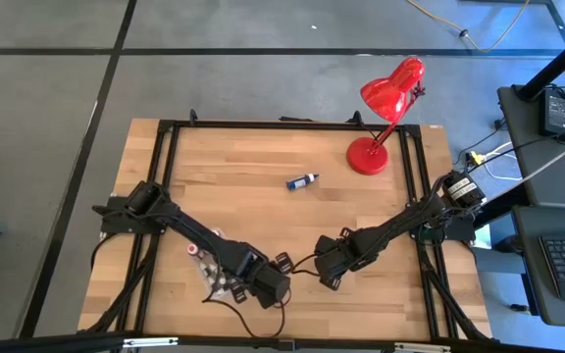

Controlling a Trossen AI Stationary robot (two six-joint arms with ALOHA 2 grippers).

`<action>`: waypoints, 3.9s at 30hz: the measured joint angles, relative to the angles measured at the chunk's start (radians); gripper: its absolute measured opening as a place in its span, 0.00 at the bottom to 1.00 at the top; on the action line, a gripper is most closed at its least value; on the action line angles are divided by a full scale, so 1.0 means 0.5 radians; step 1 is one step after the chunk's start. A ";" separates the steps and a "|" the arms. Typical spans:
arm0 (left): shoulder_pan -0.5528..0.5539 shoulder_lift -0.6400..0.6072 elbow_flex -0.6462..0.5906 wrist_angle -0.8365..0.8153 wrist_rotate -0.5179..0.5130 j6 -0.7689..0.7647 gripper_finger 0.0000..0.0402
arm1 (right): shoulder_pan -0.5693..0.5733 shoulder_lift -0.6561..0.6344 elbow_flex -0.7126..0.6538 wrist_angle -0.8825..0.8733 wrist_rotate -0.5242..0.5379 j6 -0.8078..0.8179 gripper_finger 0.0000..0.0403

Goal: Pick & Place food coloring
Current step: Put the orange food coloring bottle into the transparent bin

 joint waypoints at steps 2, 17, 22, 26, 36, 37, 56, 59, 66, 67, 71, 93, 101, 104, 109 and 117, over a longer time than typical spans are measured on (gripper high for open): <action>-0.001 0.000 0.003 0.080 -0.013 0.024 0.32 | 0.000 0.000 0.000 0.000 0.000 0.000 0.51; 0.004 0.000 0.003 0.169 -0.017 -0.150 0.48 | 0.005 0.001 0.000 0.000 -0.002 -0.056 0.51; 0.014 0.000 0.003 0.159 0.038 -0.219 0.60 | 0.005 0.001 0.000 0.000 -0.002 -0.098 0.51; 0.014 0.000 0.003 0.160 -0.041 -0.246 0.66 | 0.005 0.001 -0.001 -0.002 -0.002 -0.119 0.51; 0.014 0.008 0.003 0.160 0.108 -0.190 0.65 | 0.006 0.001 -0.001 -0.053 -0.057 -0.152 0.51; 0.014 0.014 0.002 0.160 0.107 -0.121 0.64 | 0.006 0.001 -0.001 -0.072 -0.058 -0.152 0.51; 0.008 0.095 -0.030 0.194 0.078 -0.054 0.53 | 0.037 0.001 -0.001 -0.498 -0.304 -0.142 0.51; 0.014 0.125 -0.030 0.243 0.039 0.006 0.52 | 0.037 0.001 -0.001 -0.493 -0.302 -0.137 0.51; 0.020 0.164 -0.031 0.149 0.096 0.067 0.49 | 0.051 0.001 -0.001 -0.447 -0.302 -0.100 0.51; 0.025 0.166 -0.031 0.163 0.097 0.067 0.48 | 0.054 0.001 -0.001 -0.444 -0.301 -0.097 0.51; 0.036 0.155 -0.022 0.146 0.098 0.009 0.46 | 0.056 0.001 -0.001 -0.432 -0.301 -0.097 0.51; 0.255 0.156 0.117 -0.341 0.030 -3.059 0.45 | 0.054 0.001 -0.001 -0.236 -0.301 -0.082 0.51; 0.256 0.184 0.117 -0.327 0.061 -3.152 0.43 | 0.054 0.001 -0.001 -0.235 -0.331 -0.082 0.51; 0.254 0.217 0.120 -0.311 0.153 -3.160 0.43 | 0.054 0.001 -0.001 -0.235 -0.332 -0.082 0.51; 0.246 0.317 0.116 -0.293 0.256 -3.167 0.42 | 0.054 0.001 -0.001 -0.226 -0.332 -0.084 0.51; 0.244 0.367 0.120 -0.311 0.256 -3.188 0.39 | 0.055 0.001 -0.001 -0.220 -0.334 -0.089 0.51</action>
